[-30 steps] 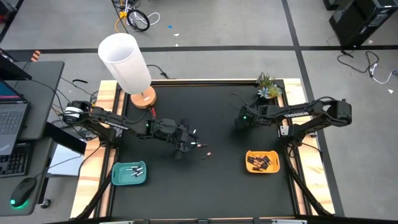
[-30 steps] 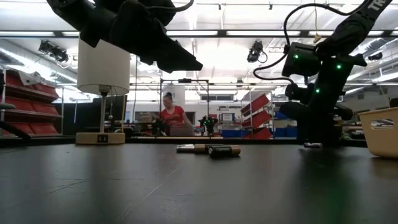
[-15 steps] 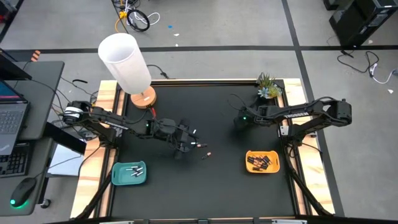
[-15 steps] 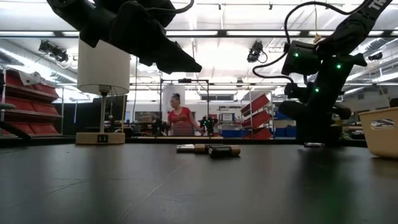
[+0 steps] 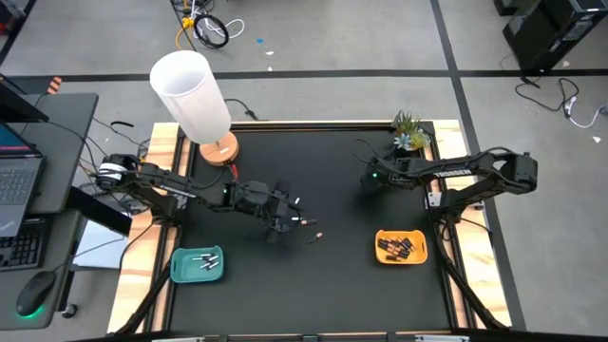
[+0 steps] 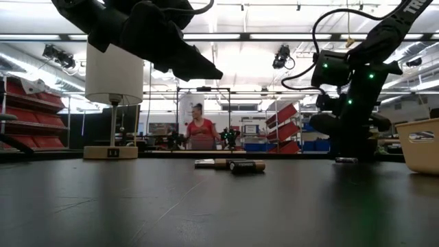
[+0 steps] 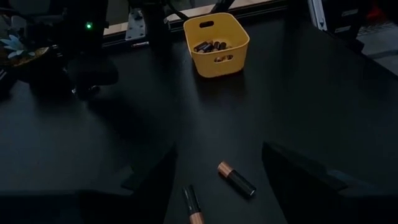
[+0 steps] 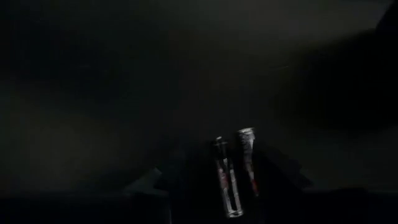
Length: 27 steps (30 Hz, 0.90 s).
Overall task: Sort batteries
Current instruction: Put the silver battery into the green bin
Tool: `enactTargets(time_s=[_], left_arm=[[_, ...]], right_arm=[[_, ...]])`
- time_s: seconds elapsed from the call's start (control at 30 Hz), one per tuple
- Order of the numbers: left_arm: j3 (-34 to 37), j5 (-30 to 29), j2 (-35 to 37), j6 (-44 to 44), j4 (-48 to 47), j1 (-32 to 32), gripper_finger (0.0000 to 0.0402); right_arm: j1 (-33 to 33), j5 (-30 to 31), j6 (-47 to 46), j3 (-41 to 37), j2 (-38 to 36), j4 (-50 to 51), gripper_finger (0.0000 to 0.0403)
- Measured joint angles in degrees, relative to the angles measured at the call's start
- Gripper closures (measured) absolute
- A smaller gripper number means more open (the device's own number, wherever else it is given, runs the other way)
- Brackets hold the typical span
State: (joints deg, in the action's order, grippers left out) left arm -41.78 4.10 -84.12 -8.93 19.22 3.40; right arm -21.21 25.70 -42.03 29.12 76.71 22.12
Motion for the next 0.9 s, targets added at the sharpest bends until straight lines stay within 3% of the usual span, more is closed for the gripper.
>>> enactTargets(time_s=[0.5,0.73,0.9], left_arm=[[0.00,0.00,0.00,-0.04,-0.28,0.00,0.0149],[0.00,0.00,-0.02,-0.04,-0.25,0.00,0.0149],[0.00,0.00,-0.02,-0.04,0.71,0.00,0.0149]], right_arm=[[-0.31,-4.14,-0.19,-0.09,0.00,0.03,0.0268],[-0.20,-5.20,-2.66,-3.69,-0.20,-3.73,0.0275],[0.88,-4.95,-2.84,-3.91,-0.15,-3.51,0.0298]])
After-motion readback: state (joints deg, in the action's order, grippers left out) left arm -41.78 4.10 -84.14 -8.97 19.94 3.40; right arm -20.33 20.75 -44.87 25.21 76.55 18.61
